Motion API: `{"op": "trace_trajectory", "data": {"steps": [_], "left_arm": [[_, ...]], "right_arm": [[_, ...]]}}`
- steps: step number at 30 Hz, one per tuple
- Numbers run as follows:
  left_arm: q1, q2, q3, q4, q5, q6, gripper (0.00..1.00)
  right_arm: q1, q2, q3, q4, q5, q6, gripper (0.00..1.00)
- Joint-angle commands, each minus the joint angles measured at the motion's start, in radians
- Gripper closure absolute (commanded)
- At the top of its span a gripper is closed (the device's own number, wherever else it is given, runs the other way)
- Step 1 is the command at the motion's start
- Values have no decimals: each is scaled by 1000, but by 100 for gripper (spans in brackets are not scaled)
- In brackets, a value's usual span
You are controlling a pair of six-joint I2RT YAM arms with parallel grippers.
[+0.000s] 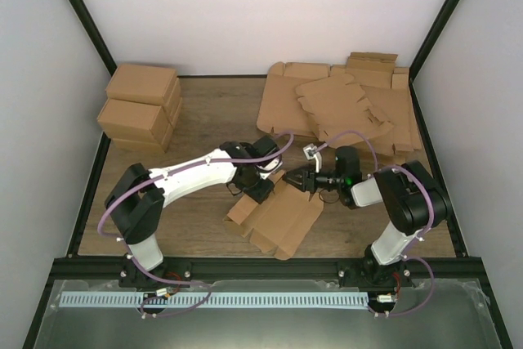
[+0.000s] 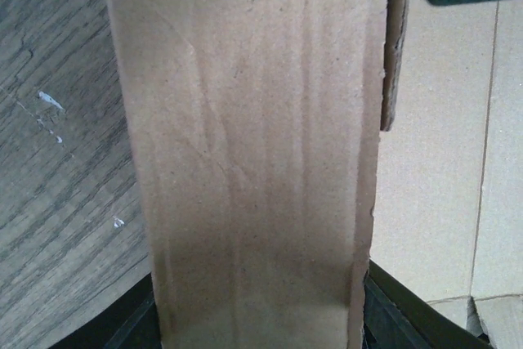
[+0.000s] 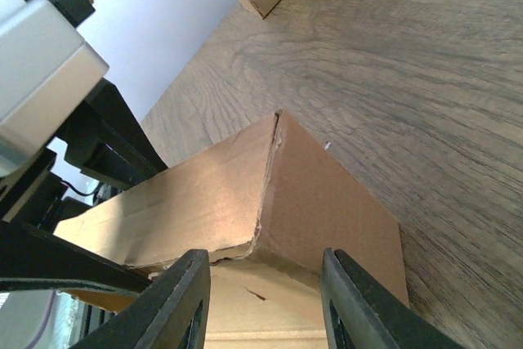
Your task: Fold the paper box
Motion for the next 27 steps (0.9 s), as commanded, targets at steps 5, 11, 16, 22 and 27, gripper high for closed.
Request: {"op": "trace_trajectory", "data": {"steps": [5, 11, 16, 22, 27], "left_arm": [[20, -9, 28, 12, 92, 48, 48], [28, -14, 29, 15, 135, 56, 48], [33, -14, 29, 16, 147, 54, 48], [37, -9, 32, 18, 152, 48, 48], [41, -7, 31, 16, 153, 50, 48]], "right_arm": [[58, 41, 19, -6, 76, -95, 60], [82, 47, 33, -23, 117, -122, 60], [105, 26, 18, -29, 221, -146, 54], [115, 35, 13, 13, 226, -144, 47], [115, 52, 7, 67, 179, -132, 28]]}}
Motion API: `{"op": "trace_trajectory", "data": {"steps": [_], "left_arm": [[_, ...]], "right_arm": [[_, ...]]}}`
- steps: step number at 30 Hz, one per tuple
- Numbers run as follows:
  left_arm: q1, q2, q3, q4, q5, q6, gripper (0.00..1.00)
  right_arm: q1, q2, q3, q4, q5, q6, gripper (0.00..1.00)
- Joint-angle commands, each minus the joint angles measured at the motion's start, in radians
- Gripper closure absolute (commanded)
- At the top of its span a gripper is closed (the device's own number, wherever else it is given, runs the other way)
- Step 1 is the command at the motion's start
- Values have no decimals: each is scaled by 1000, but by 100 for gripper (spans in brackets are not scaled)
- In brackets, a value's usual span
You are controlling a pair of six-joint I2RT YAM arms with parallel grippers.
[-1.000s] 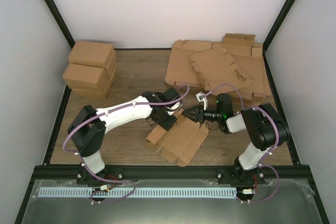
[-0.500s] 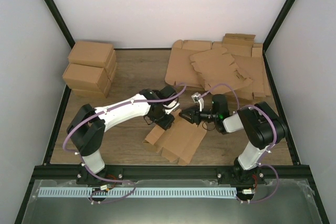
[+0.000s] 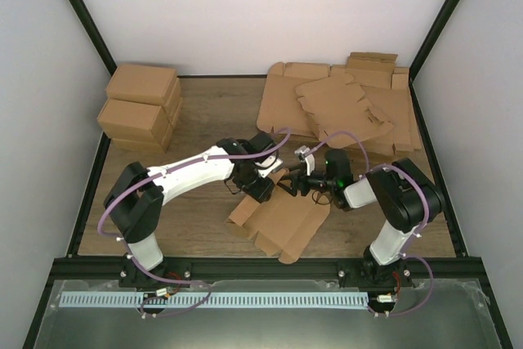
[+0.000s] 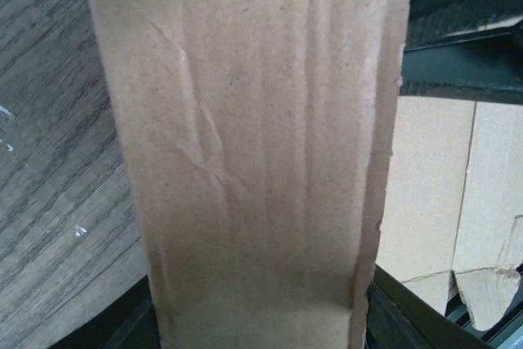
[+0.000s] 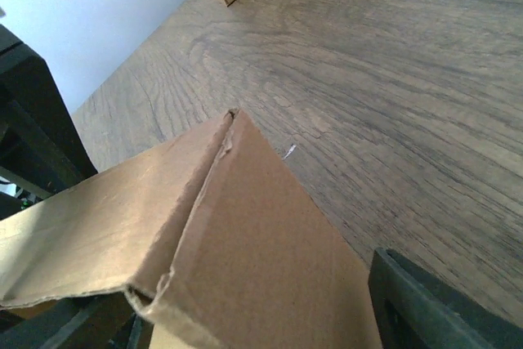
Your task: Fold the paper box
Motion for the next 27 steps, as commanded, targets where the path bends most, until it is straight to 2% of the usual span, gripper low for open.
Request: {"op": "trace_trajectory", "data": {"steps": [1, 4, 5, 9, 11, 17, 21, 27], "left_arm": [[4, -6, 29, 17, 28, 19, 48], [5, -6, 30, 16, 32, 23, 48], [5, -4, 30, 16, 32, 25, 48], [13, -1, 33, 13, 40, 29, 48], [16, -1, 33, 13, 48, 29, 48], [22, 0, 40, 5, 49, 35, 48], [22, 0, 43, 4, 51, 34, 48], [22, 17, 38, 4, 51, 28, 48]], "right_arm": [[12, 19, -3, 75, -19, -11, 31], [12, 28, 0, 79, -12, -16, 41], [12, 34, 0, 85, -18, -14, 41], [12, 51, -11, 128, -34, -4, 33], [12, 49, -11, 127, -27, -6, 34], [12, 37, -6, 90, 15, -16, 54], [18, 16, -8, 68, 57, -26, 63], [130, -56, -7, -38, 353, -92, 81]]}}
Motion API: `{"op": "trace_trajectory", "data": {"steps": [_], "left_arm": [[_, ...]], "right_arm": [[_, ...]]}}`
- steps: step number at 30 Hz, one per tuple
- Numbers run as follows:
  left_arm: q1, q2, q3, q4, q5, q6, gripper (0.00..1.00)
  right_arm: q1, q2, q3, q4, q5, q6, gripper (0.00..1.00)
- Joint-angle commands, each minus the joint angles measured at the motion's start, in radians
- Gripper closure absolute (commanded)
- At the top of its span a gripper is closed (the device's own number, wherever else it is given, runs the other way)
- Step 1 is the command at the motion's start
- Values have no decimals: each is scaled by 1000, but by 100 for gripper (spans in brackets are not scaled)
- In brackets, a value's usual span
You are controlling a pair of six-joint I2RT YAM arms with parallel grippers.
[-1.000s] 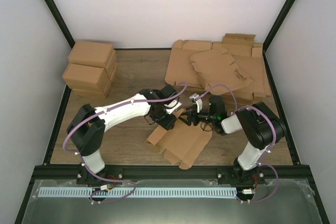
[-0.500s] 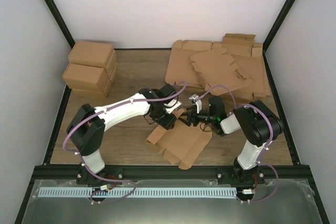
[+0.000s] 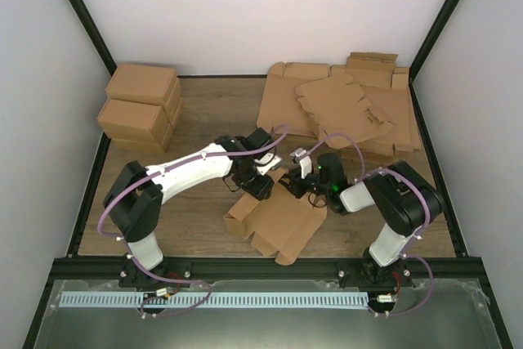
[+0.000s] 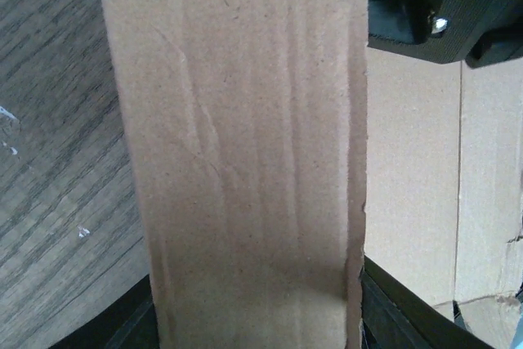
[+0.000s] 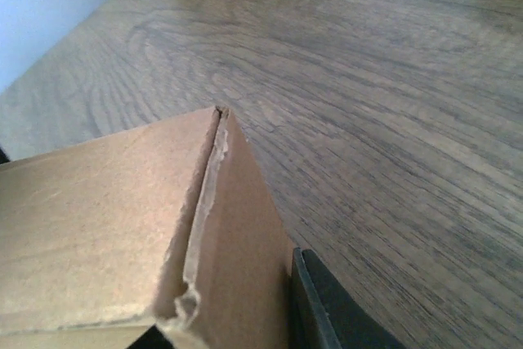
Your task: Fold the paper box
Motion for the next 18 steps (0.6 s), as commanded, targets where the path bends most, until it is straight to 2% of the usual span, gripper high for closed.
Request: {"op": "trace_trajectory", "data": {"steps": [1, 6, 8, 13, 18], "left_arm": [[0, 16, 21, 16, 20, 10, 48], [1, 12, 26, 14, 29, 7, 48], [0, 12, 24, 14, 32, 4, 48], [0, 16, 27, 22, 33, -6, 48], [0, 4, 41, 29, 17, -20, 37]], "right_arm": [[82, -64, 0, -36, 221, -49, 84], [121, -107, -16, -39, 413, -44, 97], [143, -125, -26, -42, 487, -39, 98], [162, -139, -36, -39, 532, -39, 95], [163, -162, -59, -18, 500, -32, 85]]}}
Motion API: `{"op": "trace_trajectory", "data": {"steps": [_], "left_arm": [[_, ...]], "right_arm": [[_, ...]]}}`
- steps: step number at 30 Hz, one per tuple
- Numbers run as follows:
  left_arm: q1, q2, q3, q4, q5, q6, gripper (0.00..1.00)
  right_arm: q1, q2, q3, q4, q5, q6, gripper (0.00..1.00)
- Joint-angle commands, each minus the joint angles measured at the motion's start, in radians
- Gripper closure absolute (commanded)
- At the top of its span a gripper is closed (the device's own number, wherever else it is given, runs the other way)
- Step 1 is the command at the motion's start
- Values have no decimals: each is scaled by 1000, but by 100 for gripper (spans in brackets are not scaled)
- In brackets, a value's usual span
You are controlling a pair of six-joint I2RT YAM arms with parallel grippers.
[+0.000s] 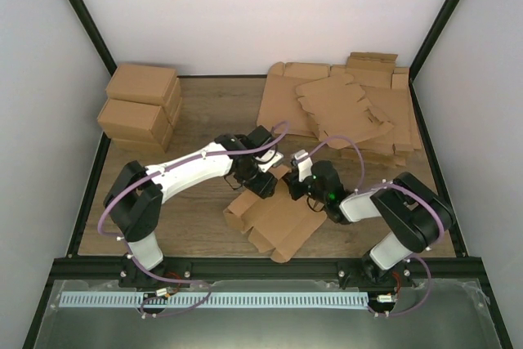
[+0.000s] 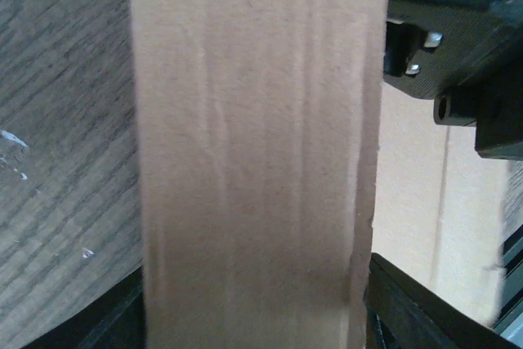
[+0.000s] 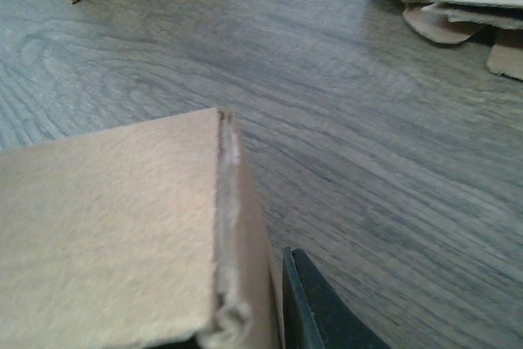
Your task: Fold the paper box
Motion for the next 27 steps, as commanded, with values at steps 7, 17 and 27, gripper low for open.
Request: {"op": "trace_trajectory", "data": {"steps": [7, 17, 27], "left_arm": [[-1, -15, 22, 26, 15, -32, 31], [30, -45, 4, 80, 9, -85, 19], [79, -88, -40, 168, 53, -117, 19]], "right_arm": [[6, -32, -20, 62, 16, 22, 84], [5, -5, -23, 90, -6, 29, 77], [5, 29, -26, 103, 3, 40, 82]]}}
